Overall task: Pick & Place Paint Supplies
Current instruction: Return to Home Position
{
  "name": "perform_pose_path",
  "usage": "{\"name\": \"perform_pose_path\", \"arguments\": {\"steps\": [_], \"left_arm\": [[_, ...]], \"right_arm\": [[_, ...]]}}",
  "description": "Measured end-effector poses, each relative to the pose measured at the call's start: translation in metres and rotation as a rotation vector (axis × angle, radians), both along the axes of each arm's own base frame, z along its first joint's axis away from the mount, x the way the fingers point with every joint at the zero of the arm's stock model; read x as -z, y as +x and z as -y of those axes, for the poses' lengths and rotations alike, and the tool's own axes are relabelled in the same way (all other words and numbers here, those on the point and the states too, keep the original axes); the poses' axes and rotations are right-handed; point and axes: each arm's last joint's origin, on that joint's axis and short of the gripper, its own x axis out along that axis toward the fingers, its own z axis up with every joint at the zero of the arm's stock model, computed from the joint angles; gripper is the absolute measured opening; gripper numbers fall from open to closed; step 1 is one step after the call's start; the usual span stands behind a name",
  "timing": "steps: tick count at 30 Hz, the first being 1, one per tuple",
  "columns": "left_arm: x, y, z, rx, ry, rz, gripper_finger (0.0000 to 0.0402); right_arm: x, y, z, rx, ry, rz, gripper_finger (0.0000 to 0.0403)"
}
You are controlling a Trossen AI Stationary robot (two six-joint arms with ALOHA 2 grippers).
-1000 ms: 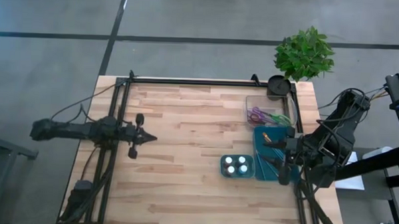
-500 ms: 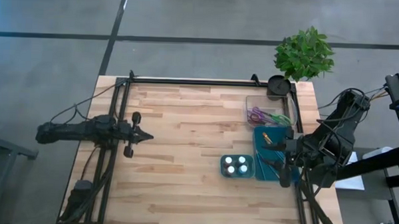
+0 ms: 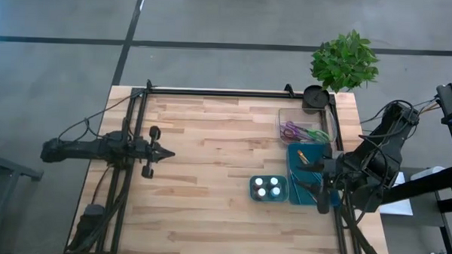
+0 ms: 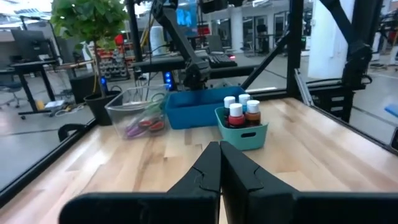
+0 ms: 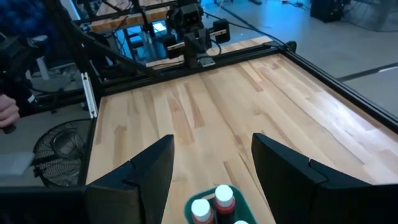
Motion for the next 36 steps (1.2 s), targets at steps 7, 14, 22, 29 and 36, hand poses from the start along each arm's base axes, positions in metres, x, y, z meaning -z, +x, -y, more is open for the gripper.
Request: {"name": "perform_pose_path", "arguments": {"steps": [7,14,22,29,36], "left_arm": [[0.0,0.0,0.0,-0.011,-0.057,-0.005,0.0014],[0.0,0.0,0.0,-0.011,-0.06,-0.004,0.0037],[0.0,0.0,0.0,-0.012,-0.06,-0.003,0.0039],[0.0,0.0,0.0,-0.012,-0.061,-0.002,0.004],[-0.001,0.0,0.0,-0.012,-0.061,-0.001,0.004]], "right_arm": [[0.001,0.001,-0.001,-0.015,-0.029,-0.008,0.0211],[0.002,0.003,-0.002,0.01,-0.07,-0.003,0.0211],[0.024,0.044,-0.011,-0.051,-0.219,-0.032,0.0211],[0.048,0.097,0.014,-0.322,-0.313,0.152,0.0211],[0.085,0.108,0.057,-0.493,-0.276,0.154,0.0211]]}}
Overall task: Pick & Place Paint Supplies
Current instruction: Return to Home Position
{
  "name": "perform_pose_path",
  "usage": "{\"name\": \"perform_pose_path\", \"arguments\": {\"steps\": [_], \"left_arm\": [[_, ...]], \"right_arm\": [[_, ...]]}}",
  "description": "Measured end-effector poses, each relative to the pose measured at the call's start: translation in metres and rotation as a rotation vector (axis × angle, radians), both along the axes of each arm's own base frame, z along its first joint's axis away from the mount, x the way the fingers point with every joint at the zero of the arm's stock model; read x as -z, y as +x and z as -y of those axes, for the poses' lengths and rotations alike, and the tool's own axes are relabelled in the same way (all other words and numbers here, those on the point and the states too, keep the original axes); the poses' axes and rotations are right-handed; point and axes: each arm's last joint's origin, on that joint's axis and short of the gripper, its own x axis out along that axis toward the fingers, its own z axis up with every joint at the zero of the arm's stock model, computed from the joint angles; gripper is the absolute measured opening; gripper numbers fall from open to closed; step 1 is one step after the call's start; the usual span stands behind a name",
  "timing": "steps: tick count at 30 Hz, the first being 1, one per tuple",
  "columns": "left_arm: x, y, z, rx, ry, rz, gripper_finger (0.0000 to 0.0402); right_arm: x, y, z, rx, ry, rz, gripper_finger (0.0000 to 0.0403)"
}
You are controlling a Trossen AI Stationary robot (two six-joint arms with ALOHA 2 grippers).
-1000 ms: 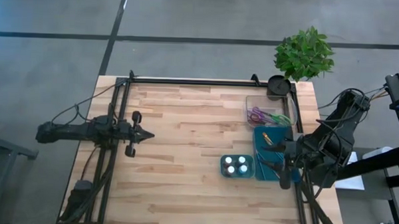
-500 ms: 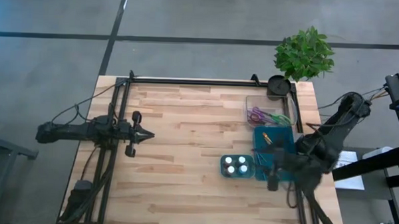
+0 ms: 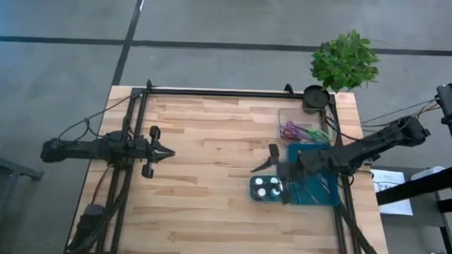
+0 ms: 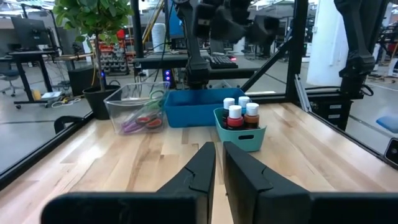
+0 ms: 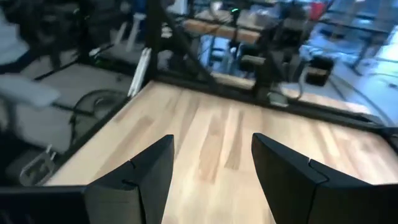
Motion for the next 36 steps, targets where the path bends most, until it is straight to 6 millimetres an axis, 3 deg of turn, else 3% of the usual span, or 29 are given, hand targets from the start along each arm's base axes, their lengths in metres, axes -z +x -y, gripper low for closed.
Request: {"name": "perform_pose_path", "arguments": {"steps": [4,7,17,25,36], "left_arm": [[0.0,0.0,0.0,0.0,0.0,0.001,0.004],[0.0,0.0,0.0,0.0,0.0,0.001,0.004],[0.0,0.0,0.0,0.0,0.0,-0.008,0.004],[0.0,0.0,0.0,0.0,0.0,-0.005,0.004],[0.0,0.0,0.0,0.0,0.0,-0.005,0.004]], "right_arm": [[0.01,-0.011,0.014,-0.126,0.004,0.032,0.0211],[0.016,-0.031,0.023,-0.183,-0.001,0.108,0.0211],[0.06,-0.099,0.044,-0.132,-0.05,0.23,0.0211],[0.09,-0.128,0.052,-0.115,-0.034,0.292,0.0211],[0.081,-0.147,0.056,-0.106,0.093,0.391,0.0211]]}}
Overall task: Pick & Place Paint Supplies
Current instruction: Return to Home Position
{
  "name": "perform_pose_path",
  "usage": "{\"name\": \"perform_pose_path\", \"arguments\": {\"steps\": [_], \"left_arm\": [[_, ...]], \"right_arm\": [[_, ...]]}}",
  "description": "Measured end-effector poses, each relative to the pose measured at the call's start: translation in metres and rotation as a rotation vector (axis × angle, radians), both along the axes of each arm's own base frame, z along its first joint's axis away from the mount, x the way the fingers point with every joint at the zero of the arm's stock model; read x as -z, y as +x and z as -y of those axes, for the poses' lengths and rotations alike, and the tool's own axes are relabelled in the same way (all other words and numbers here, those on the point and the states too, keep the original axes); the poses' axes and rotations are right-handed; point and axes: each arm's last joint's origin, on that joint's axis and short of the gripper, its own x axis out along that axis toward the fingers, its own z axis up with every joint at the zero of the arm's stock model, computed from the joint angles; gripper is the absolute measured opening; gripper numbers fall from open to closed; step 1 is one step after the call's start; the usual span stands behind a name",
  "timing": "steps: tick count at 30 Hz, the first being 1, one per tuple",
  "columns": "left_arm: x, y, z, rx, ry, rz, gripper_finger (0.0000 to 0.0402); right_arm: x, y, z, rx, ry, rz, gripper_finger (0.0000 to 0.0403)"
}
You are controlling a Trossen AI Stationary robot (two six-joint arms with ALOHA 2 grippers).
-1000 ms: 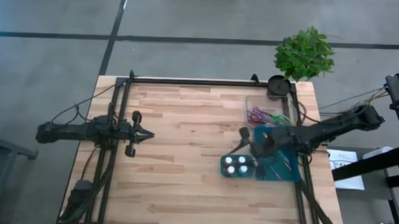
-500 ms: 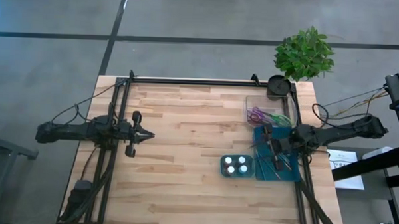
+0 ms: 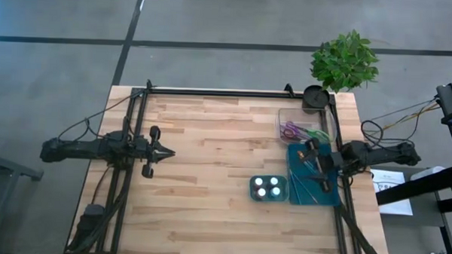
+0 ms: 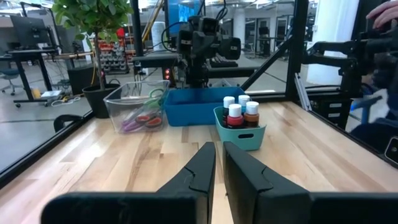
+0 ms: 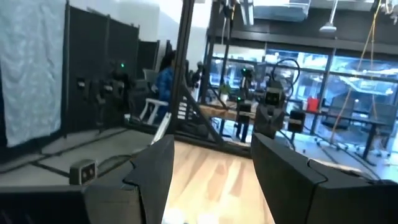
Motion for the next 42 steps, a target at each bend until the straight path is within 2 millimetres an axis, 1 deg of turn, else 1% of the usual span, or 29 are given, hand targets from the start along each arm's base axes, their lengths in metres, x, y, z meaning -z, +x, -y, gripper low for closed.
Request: {"name": "perform_pose_path", "arguments": {"steps": [5,42], "left_arm": [[0.0003,0.0,0.0,0.0,0.0,-0.002,0.004],[0.0008,0.0004,0.0,0.0,0.0,-0.008,0.004]], "right_arm": [[-0.0015,0.0001,0.0001,0.001,0.007,0.017,0.0211],[0.0005,0.002,-0.0003,0.002,-0.001,-0.007,0.0211]]}}
